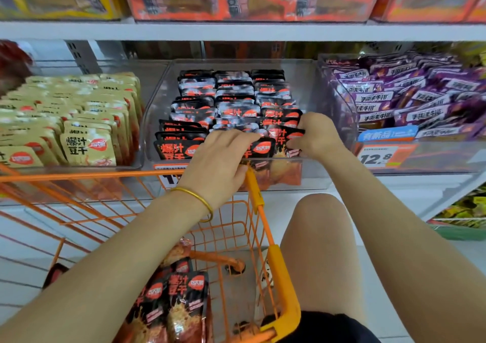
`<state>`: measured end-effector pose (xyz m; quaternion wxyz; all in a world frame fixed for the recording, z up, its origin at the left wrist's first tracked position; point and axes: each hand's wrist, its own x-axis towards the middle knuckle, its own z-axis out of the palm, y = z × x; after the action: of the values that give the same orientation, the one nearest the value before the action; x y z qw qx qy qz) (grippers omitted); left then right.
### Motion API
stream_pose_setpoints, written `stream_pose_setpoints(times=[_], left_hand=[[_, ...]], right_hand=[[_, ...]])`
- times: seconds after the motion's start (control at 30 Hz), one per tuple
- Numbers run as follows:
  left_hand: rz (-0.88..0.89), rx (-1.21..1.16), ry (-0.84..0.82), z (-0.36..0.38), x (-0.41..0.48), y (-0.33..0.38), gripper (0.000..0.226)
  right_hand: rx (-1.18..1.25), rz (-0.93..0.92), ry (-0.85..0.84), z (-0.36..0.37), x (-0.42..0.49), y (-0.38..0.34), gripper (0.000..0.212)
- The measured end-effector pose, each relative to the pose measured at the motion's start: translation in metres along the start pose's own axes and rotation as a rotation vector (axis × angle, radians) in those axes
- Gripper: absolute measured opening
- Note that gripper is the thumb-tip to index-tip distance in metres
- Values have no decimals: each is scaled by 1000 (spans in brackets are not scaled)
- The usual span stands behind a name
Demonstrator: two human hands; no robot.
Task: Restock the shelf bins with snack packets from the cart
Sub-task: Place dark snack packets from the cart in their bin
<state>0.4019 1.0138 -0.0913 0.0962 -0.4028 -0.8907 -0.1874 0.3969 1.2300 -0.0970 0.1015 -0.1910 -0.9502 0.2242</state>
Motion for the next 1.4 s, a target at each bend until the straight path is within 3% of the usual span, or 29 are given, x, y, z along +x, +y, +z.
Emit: stream_pose_setpoints(times=[0.07,0.13,0.37,0.47,0.57,0.63,0.7,0.77,0.87,0.93,1.07,1.17,1.27,1.33,1.4], left_hand=[[2,0,2,0,-1,0,57],[4,6,6,0,-1,0,57],[-4,-17,14,1,-4,1,57],[24,-59,121,0,-13,-4,53],[64,-62,215,-11,-34,-12,40],[40,-124,162,-22,-55,-20,27],[-41,-192,17,-29,-79,-35,17],[-163,-183,-191,-29,-100,-57,13],[-310,-6,-550,-18,-122,-84,18],[-384,52,-674,-11,-131,-92,22],[-479,-13,-705,-9,-138,-100,24],[-479,-45,-696,-11,-137,-101,26],[-482,-160,-710,-12,-134,-94,36],[-480,-278,-740,-13,-131,-88,40],[-444,-352,-733,-15,-129,-80,38]], right_hand=[[33,18,76,-2,0,2,19],[73,33,118,-3,-1,2,32],[65,56,49,0,-3,-1,44],[58,72,86,-6,-15,-6,50],[-40,-38,302,-17,-39,-21,37],[62,-190,344,-22,-61,-42,24],[200,-339,161,-19,-90,-71,19],[179,-510,-183,-5,-117,-100,16],[-164,-671,-725,41,-132,-136,18],[-344,-620,-945,88,-137,-147,32],[-718,-586,-1081,145,-153,-146,42],[-595,-521,-1171,146,-153,-143,41],[-479,-453,-1209,134,-145,-146,9],[-426,-375,-1276,119,-138,-152,19],[-276,-359,-1221,94,-127,-152,21]])
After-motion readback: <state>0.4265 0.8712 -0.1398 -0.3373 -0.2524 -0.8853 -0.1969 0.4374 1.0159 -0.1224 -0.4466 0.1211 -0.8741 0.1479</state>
